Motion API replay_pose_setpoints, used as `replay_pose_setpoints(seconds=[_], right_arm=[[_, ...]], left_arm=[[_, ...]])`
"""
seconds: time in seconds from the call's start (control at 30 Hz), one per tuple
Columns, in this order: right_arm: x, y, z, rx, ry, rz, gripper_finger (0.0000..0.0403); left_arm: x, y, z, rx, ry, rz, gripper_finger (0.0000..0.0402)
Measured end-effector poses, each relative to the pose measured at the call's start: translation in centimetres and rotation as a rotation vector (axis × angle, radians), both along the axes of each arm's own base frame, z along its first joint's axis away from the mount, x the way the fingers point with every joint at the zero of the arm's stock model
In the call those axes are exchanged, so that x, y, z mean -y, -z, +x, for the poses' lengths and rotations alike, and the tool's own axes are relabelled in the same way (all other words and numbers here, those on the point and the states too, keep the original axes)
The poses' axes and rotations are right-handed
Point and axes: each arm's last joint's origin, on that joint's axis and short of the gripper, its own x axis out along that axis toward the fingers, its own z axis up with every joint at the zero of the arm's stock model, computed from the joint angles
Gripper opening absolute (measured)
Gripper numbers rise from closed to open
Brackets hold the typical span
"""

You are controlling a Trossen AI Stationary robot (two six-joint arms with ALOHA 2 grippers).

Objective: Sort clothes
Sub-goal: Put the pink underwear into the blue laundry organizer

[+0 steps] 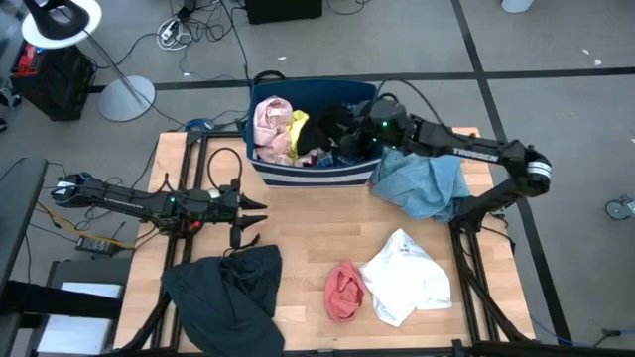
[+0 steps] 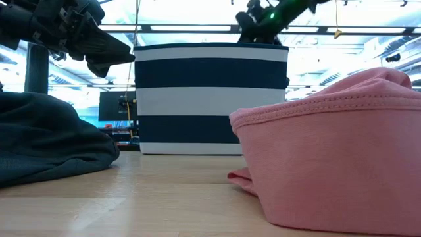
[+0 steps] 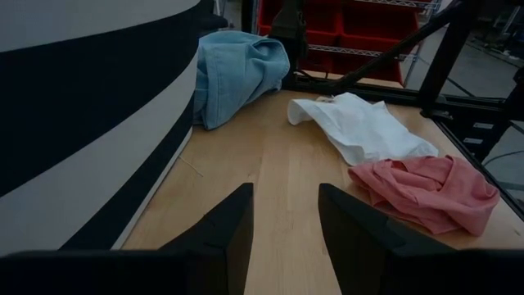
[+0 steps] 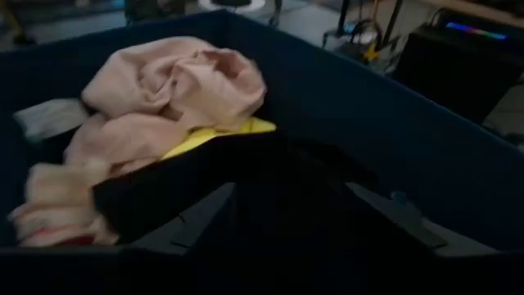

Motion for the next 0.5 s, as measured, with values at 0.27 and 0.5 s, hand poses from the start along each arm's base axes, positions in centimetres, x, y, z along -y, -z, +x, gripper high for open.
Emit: replay_pose_setpoints(seconds=[0.27, 0.5], right_arm=[[-4.3, -5.2, -2.5, -0.045, -0.122, 0.064, 0.0237], [-10.9, -5.4, -4.9, -0.05, -0.355, 0.1, 0.0221]], left_arm=[[0.0, 0.0, 0.0, -0.001, 0.0, 0.0, 0.0145], [0.0, 0.0, 0.0, -0.001, 0.0, 0.0, 0.0145]])
